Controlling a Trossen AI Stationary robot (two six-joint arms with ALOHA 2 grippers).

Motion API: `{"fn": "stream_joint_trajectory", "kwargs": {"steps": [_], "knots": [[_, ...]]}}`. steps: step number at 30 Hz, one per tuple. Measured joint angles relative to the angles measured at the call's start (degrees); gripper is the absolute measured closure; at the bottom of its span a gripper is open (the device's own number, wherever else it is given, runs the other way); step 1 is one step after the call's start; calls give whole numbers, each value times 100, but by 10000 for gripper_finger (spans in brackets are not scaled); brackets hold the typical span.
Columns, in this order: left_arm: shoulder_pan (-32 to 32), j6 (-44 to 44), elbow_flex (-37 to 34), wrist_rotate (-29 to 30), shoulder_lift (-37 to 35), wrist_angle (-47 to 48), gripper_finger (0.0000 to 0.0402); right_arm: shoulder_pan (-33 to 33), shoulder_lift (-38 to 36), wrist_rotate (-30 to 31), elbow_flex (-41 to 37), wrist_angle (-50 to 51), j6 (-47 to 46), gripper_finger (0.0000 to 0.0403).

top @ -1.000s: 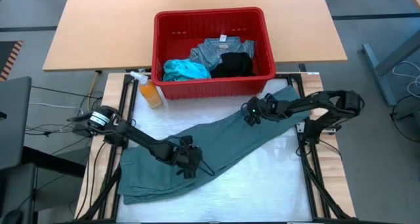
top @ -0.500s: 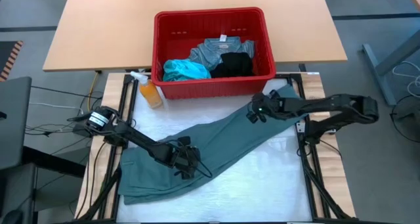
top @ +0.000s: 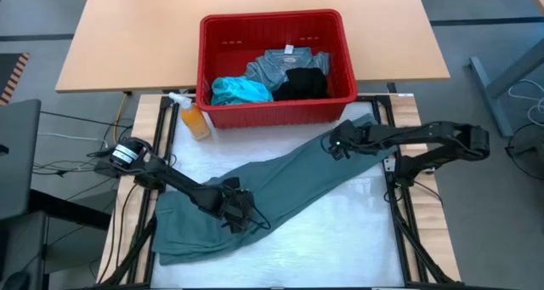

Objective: Fold Laundry from Bin
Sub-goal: Fold the gray pants

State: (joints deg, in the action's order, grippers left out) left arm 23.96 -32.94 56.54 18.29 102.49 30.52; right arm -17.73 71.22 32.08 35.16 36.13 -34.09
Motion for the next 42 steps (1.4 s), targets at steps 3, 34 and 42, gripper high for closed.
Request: {"fn": "stream_joint_trajectory", "kwargs": {"steps": [3, 34, 42], "knots": [[219, -271, -1, 2, -21, 304, 272, -43, 433, 79, 2, -275, 28, 271], [405, 560, -16, 1202, -777, -974, 272, 1754, -643, -679, 369, 724, -248, 271], [314, 727, -34, 1102, -775, -1295, 272, 3310, -449, -834, -348, 452, -1904, 271]]}}
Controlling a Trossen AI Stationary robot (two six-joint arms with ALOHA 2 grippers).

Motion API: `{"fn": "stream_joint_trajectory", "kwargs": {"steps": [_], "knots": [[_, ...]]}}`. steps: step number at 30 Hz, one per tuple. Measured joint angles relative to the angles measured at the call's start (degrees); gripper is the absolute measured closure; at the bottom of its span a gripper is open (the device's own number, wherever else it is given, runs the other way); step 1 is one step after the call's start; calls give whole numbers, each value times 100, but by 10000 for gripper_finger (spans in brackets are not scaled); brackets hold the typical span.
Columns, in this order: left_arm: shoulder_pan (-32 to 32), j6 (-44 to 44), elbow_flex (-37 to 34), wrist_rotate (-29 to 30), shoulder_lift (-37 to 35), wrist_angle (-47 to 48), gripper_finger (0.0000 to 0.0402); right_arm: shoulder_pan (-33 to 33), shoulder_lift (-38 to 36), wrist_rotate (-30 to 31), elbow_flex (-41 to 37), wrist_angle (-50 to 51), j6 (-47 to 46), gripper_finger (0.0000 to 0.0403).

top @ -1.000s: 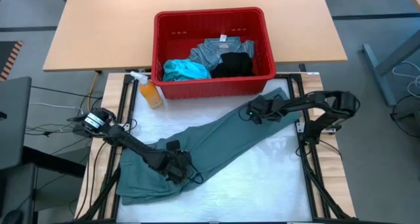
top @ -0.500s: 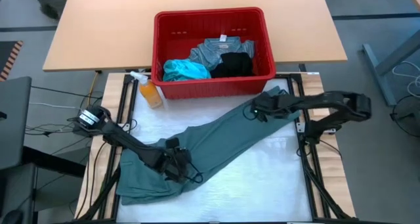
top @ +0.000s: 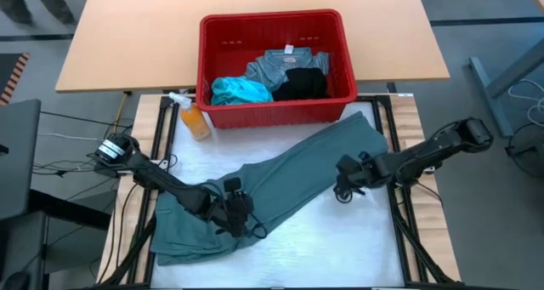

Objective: Fold Laundry from Bin
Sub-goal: Fold the gray pants

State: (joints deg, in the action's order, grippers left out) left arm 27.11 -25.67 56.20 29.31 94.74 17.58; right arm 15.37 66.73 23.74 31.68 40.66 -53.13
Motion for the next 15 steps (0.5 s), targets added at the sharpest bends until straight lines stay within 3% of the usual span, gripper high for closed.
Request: {"fn": "stream_joint_trajectory", "kwargs": {"steps": [6, 15], "knots": [[-87, 203, -340, -556, 4, -910, 272, 244, 238, 476, -207, -36, -577, 271], [8, -662, -965, -1016, 192, -1799, 272, 103, 321, 552, -201, -17, -555, 271]]}}
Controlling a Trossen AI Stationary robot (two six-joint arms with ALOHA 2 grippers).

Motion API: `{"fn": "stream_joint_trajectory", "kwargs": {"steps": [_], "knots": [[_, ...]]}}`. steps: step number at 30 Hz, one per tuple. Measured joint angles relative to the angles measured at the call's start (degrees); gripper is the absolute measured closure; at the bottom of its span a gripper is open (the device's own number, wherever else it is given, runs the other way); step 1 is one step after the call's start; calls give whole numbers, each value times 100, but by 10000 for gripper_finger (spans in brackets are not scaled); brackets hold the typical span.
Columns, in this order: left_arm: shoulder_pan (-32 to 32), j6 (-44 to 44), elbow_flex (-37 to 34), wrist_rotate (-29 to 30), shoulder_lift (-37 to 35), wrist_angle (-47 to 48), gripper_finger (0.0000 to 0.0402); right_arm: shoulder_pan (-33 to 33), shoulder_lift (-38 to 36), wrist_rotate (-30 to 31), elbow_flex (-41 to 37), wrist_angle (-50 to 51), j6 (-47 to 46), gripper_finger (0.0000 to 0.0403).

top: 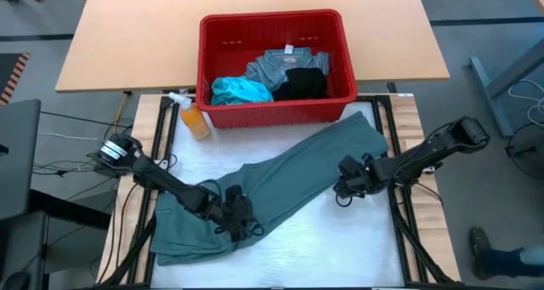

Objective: Fold Laundry from Bin
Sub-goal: Fold the gray pants

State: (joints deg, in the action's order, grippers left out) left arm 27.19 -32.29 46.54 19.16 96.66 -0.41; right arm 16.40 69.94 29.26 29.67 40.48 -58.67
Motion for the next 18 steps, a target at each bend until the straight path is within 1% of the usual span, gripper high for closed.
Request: {"fn": "stream_joint_trajectory", "kwargs": {"steps": [2, 4, 10, 13, 18], "knots": [[22, -35, 2, -85, 207, -374, 272, -74, 100, 41, 4, 89, 2, 271], [45, -41, 18, -164, 391, -526, 272, -162, 267, 50, 4, 193, 2, 271], [46, 25, 79, -679, 869, -1506, 272, -334, 684, 102, 13, 448, 2, 271], [47, 238, 79, -802, 886, -1681, 272, -343, 707, 150, 43, 645, -46, 271], [28, 727, 99, -768, 606, -1640, 272, -298, 592, 185, 450, 1812, -279, 286]]}}
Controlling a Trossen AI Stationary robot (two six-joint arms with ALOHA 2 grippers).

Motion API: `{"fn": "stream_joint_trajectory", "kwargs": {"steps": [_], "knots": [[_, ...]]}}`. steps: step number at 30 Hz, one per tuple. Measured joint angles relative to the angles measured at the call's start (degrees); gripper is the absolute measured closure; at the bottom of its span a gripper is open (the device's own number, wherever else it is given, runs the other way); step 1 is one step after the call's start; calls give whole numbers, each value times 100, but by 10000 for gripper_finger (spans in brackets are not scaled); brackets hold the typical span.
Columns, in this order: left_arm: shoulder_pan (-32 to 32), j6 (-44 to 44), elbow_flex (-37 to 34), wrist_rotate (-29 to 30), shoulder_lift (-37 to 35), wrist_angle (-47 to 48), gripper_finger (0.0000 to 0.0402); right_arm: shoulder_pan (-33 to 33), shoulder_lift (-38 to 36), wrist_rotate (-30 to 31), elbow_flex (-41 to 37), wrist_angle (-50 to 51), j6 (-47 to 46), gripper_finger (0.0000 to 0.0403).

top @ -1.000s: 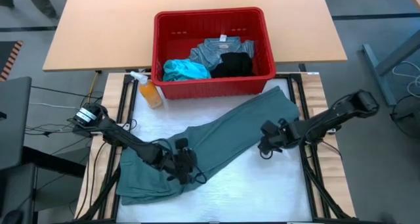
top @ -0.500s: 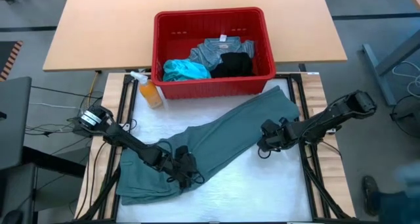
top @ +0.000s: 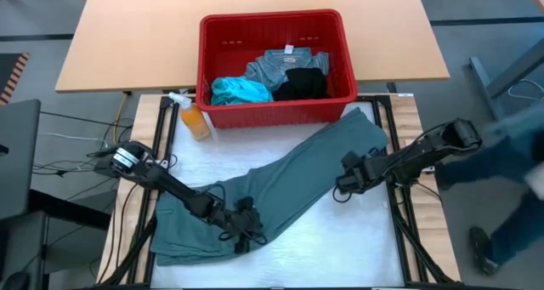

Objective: Fold Laundry from Bin
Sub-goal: Fold the gray pants

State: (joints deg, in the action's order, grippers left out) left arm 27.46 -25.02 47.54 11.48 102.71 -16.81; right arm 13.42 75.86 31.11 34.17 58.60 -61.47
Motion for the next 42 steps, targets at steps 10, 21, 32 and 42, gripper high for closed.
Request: {"fn": "stream_joint_trajectory", "kwargs": {"steps": [10, 21, 32, 42], "knots": [[-121, 1074, 4, 1132, -1193, 261, 272, 728, -630, 44, 944, 214, 437, 300], [-1124, 1671, 3, 473, -1274, 596, 270, 1986, 311, 50, 950, -4362, 4552, 299], [-2738, 1354, 80, -872, -1193, 1124, 185, 2129, 1967, 44, 1577, -5730, 7195, 198], [-3518, 1107, 87, -1053, -1012, 1432, 163, 2090, 3231, 583, 2334, -5853, 8292, 155]]}}
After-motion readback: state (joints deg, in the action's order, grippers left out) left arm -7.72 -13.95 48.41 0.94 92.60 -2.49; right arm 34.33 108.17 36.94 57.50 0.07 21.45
